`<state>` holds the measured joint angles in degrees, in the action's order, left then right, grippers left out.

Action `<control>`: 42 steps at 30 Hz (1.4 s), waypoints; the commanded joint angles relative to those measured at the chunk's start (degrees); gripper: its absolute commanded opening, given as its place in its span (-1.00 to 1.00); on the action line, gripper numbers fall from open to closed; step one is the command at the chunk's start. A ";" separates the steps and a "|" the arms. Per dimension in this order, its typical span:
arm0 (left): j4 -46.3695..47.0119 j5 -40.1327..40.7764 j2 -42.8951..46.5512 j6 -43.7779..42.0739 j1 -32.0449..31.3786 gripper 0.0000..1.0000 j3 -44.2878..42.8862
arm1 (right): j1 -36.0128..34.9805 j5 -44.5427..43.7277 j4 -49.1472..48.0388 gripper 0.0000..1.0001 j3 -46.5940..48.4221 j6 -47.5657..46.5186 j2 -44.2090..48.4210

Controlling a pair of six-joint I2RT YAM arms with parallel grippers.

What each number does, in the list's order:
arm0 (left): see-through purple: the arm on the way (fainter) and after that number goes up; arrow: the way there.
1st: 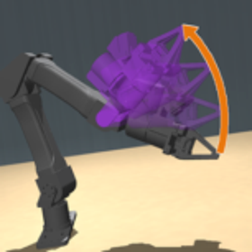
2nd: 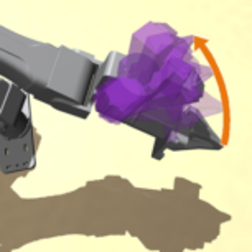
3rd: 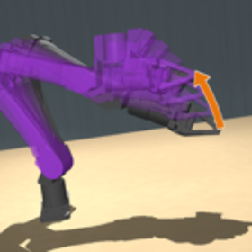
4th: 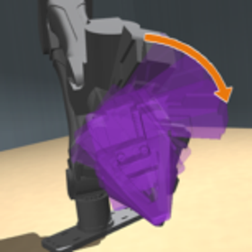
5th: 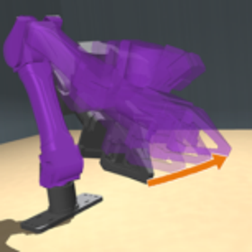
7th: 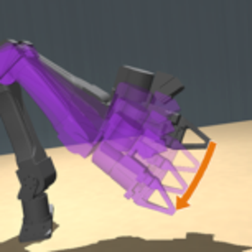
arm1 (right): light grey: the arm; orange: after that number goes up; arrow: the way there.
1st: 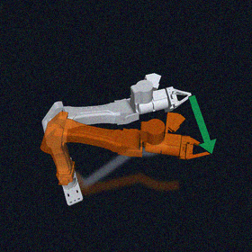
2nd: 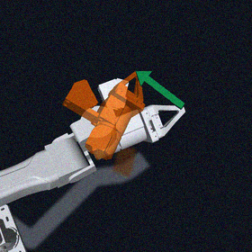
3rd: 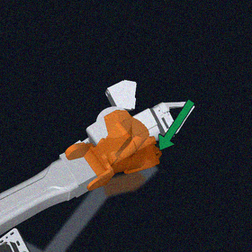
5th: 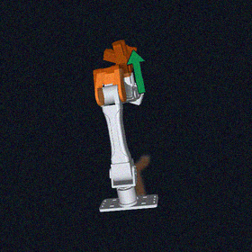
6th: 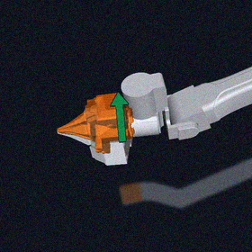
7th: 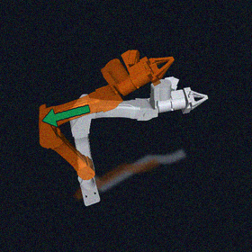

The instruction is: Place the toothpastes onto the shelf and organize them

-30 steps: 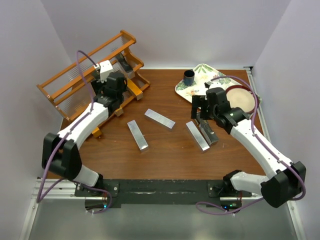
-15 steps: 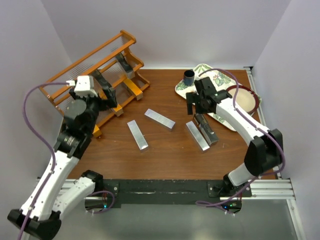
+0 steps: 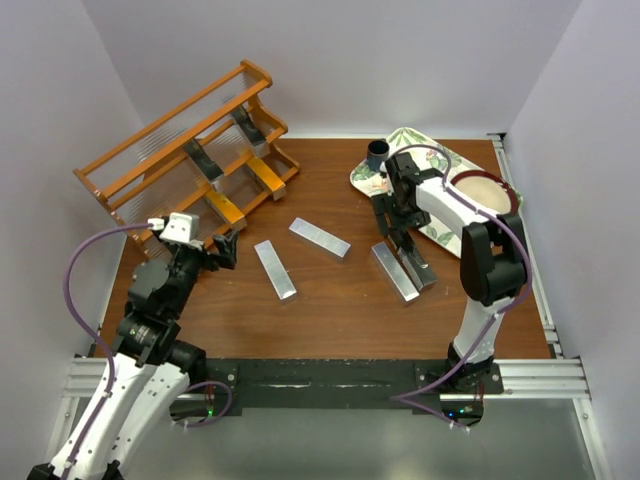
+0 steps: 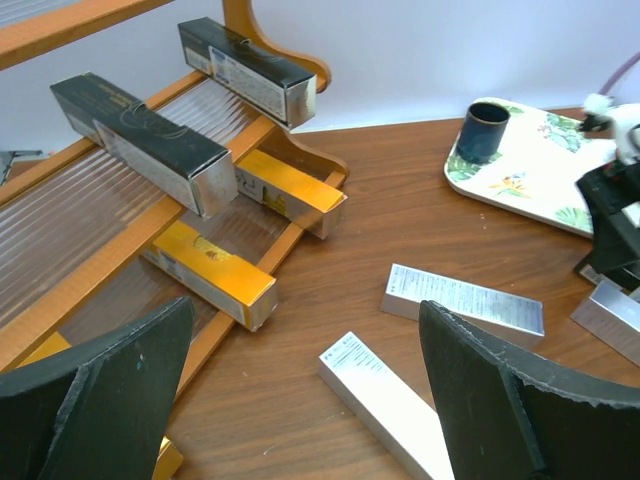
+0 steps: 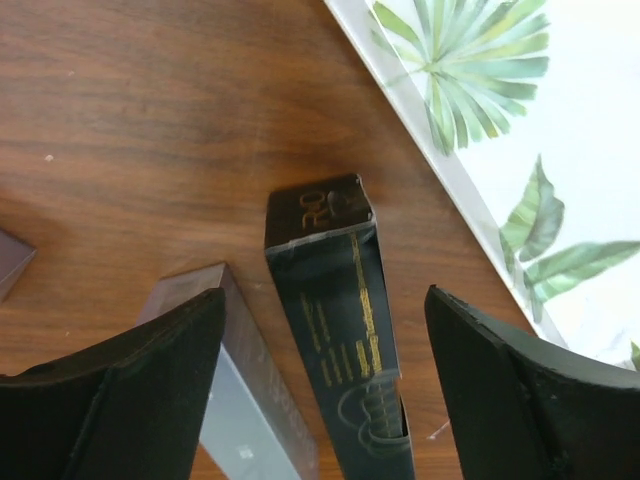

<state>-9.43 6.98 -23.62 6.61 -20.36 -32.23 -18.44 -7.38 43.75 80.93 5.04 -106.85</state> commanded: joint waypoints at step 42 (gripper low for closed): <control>11.07 8.54 -26.73 4.81 -31.46 0.89 -10.75 | 2.62 -0.71 1.96 -0.59 -4.64 21.94 16.40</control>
<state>-5.85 3.25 -46.02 10.68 -42.78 -38.61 -16.05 -9.02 45.50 76.73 21.63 -94.30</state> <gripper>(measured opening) 0.935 0.464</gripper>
